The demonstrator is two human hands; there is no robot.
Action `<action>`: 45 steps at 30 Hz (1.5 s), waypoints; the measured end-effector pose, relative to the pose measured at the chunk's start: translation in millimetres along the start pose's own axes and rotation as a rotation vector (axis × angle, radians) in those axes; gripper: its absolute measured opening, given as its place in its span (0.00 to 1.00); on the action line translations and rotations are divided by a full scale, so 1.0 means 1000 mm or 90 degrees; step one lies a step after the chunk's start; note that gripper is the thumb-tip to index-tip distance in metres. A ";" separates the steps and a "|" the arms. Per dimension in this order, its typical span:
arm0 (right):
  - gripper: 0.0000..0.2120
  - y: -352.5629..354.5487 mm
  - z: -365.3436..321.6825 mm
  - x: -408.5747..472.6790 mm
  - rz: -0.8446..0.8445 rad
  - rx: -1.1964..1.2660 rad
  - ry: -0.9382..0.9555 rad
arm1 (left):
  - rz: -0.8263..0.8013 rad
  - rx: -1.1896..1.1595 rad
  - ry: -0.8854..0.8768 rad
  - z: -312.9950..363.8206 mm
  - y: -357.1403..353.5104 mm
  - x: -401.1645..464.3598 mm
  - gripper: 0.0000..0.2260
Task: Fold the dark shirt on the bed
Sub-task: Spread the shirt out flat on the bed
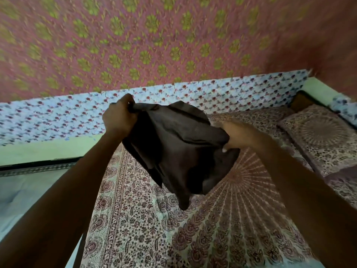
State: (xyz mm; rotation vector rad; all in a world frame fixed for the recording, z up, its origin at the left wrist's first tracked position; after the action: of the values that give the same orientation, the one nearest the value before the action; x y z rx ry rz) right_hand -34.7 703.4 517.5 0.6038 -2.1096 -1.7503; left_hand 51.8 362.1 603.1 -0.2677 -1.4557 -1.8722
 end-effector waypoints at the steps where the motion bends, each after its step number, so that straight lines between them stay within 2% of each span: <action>1: 0.23 0.003 0.010 -0.003 0.012 -0.033 -0.022 | 0.005 -0.006 0.004 0.003 0.002 -0.002 0.07; 2: 0.14 0.009 0.018 -0.007 0.050 -0.023 -0.041 | 0.012 -0.026 0.005 0.006 0.004 -0.004 0.06; 3: 0.12 0.018 0.022 -0.011 0.094 0.027 -0.055 | 0.020 -0.057 0.008 0.007 0.005 -0.005 0.05; 5: 0.17 0.031 0.030 -0.023 0.196 0.195 -0.075 | 0.029 -0.141 0.026 0.007 0.005 -0.007 0.03; 8: 0.06 0.037 0.041 -0.040 0.276 0.366 -0.122 | 0.001 -0.197 0.050 0.006 -0.001 -0.012 0.05; 9: 0.06 0.036 0.043 -0.047 0.288 0.379 -0.137 | -0.018 -0.192 0.053 0.006 -0.004 -0.014 0.05; 13: 0.11 0.035 0.079 -0.076 0.340 0.275 -0.253 | -0.087 -0.133 -0.025 0.016 -0.005 -0.023 0.04; 15: 0.21 0.035 0.089 -0.092 0.278 0.216 -0.261 | -0.110 -0.120 -0.097 0.020 -0.003 -0.029 0.04; 17: 0.24 0.034 0.086 -0.105 0.213 0.163 -0.211 | -0.140 -0.120 -0.142 0.020 -0.005 -0.037 0.03; 19: 0.25 0.035 0.089 -0.117 0.236 0.125 -0.174 | -0.221 -0.146 -0.170 0.025 -0.011 -0.049 0.06; 20: 0.23 0.036 0.094 -0.126 0.270 0.111 -0.179 | -0.296 -0.178 -0.169 0.028 -0.016 -0.057 0.08; 23: 0.05 0.024 0.102 -0.152 0.294 0.161 -0.206 | -0.540 -0.209 -0.148 0.040 -0.026 -0.092 0.07; 24: 0.04 0.018 0.104 -0.160 0.291 0.199 -0.219 | -0.595 -0.195 -0.133 0.040 -0.029 -0.102 0.04; 25: 0.05 0.013 0.106 -0.167 0.290 0.221 -0.235 | -0.633 -0.195 -0.111 0.041 -0.030 -0.109 0.02; 27: 0.06 0.014 0.108 -0.179 0.320 0.257 -0.255 | -0.685 -0.219 -0.073 0.049 -0.027 -0.119 0.04; 31: 0.07 0.048 0.121 -0.197 0.443 0.294 -0.288 | -0.802 -0.284 0.008 0.077 -0.024 -0.129 0.07; 33: 0.06 0.067 0.125 -0.192 0.473 0.291 -0.272 | -0.778 -0.328 0.021 0.089 -0.032 -0.116 0.10; 35: 0.12 0.074 0.143 -0.172 0.457 0.278 -0.281 | -0.700 -0.317 0.001 0.095 -0.052 -0.093 0.08; 37: 0.19 0.058 0.179 -0.135 0.392 0.266 -0.313 | -0.618 -0.234 -0.059 0.100 -0.084 -0.072 0.04; 40: 0.23 0.020 0.227 -0.070 0.282 0.190 -0.298 | -0.530 -0.113 -0.104 0.103 -0.143 -0.058 0.05; 43: 0.20 -0.035 0.274 -0.009 0.207 0.171 -0.295 | -0.448 -0.073 -0.004 0.090 -0.210 -0.054 0.08; 45: 0.09 -0.069 0.295 0.024 0.162 0.173 -0.307 | -0.412 -0.056 0.071 0.077 -0.257 -0.055 0.10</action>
State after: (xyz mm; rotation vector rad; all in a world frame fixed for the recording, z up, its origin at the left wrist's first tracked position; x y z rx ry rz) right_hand -197.9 928.2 393.3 -0.0431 -2.6355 -1.5918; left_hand -98.3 476.9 404.7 0.3043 -1.4929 -2.4130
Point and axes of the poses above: each hand's wrist, its own x-axis towards the middle knuckle, its own y-axis out of the back of the hand, z = x × y, the point moved 9 cm from there along x, towards the middle knuckle, and after that the axes turned 10 degrees about z, right-handed, at the moved point
